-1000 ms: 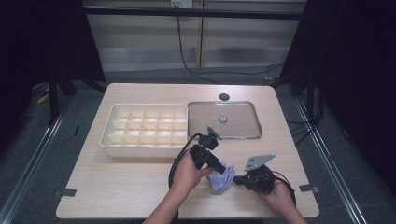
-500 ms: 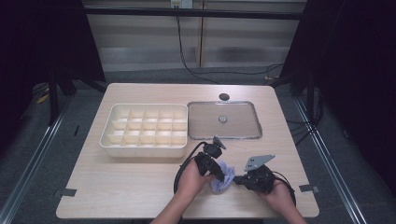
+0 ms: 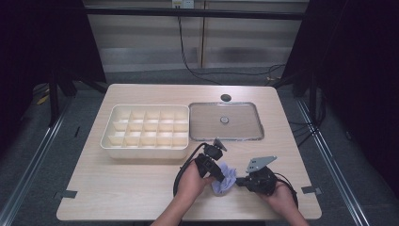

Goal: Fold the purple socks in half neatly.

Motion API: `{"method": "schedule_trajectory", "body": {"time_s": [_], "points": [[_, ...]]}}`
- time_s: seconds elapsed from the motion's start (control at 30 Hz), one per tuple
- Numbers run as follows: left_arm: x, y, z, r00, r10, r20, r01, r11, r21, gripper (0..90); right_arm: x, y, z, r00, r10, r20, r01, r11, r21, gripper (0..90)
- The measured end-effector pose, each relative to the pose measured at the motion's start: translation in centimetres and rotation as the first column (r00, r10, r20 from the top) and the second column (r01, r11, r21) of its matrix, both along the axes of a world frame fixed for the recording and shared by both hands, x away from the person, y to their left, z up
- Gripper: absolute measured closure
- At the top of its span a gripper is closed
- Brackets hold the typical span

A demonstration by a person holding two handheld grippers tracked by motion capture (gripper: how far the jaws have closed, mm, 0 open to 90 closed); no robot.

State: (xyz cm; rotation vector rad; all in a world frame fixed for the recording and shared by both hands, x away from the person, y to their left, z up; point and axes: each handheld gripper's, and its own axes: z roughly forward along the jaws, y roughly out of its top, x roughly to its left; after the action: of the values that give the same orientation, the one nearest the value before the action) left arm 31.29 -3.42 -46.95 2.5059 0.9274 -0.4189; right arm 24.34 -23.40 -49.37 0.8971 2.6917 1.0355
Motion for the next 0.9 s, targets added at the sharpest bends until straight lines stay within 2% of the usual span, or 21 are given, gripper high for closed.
{"method": "schedule_trajectory", "body": {"time_s": [0.1, 0.17, 0.33, 0.4, 0.47, 0.6, 0.67, 0.73, 0.8, 0.9], "points": [[-0.1, -0.1, -0.2, 1.0000, 0.006, -0.006, -0.006, 0.9999, -0.015, 82.4, 0.0, 0.0, 0.0, 1.0000, 0.000, -0.004, 0.000, 1.0000, 0.001, 89.0], [0.1, 0.0, 0.2, 0.9999, 0.008, -0.009, -0.008, 0.9997, -0.024, 82.4, 0.0, 0.0, 0.0, 1.0000, -0.002, -0.003, 0.002, 1.0000, 0.004, 89.0], [1.0, 0.1, 1.7, 0.9985, 0.045, 0.031, -0.043, 0.9970, -0.065, 82.7, 0.0, 0.0, 0.0, 1.0000, 0.001, -0.003, -0.001, 1.0000, 0.003, 89.0], [1.5, 0.1, 1.6, 0.9984, 0.050, 0.028, -0.048, 0.9974, -0.054, 83.0, 0.0, -0.1, 0.0, 1.0000, 0.000, -0.004, 0.000, 1.0000, 0.003, 88.9], [1.8, 0.0, 1.0, 0.9975, 0.068, 0.018, -0.067, 0.9966, -0.048, 83.0, 0.0, 0.0, 0.0, 1.0000, 0.003, 0.001, -0.003, 1.0000, 0.003, 89.0], [2.0, 0.0, -0.4, 0.9976, 0.069, -0.002, -0.069, 0.9973, -0.025, 83.1, 0.0, -0.1, 0.0, 1.0000, 0.002, 0.002, -0.002, 1.0000, 0.003, 89.0], [2.1, 0.1, -0.7, 0.9963, 0.084, -0.014, -0.085, 0.9957, -0.038, 83.3, 0.0, -0.1, 0.0, 1.0000, -0.002, -0.005, 0.002, 1.0000, 0.005, 89.0], [2.1, 0.1, -0.4, 0.9970, 0.077, -0.011, -0.077, 0.9965, -0.032, 82.9, 0.0, -0.1, 0.0, 1.0000, -0.004, -0.007, 0.004, 1.0000, 0.007, 89.0], [1.9, 0.2, 0.1, 0.9972, 0.075, -0.003, -0.075, 0.9961, -0.046, 82.9, 0.0, -0.1, 0.0, 1.0000, -0.002, -0.005, 0.002, 1.0000, 0.005, 89.0], [1.6, 0.4, 1.2, 0.9978, 0.060, 0.027, -0.059, 0.9975, -0.039, 83.1, 0.0, -0.1, 0.0, 1.0000, -0.002, -0.004, 0.002, 1.0000, 0.005, 88.9]]}}
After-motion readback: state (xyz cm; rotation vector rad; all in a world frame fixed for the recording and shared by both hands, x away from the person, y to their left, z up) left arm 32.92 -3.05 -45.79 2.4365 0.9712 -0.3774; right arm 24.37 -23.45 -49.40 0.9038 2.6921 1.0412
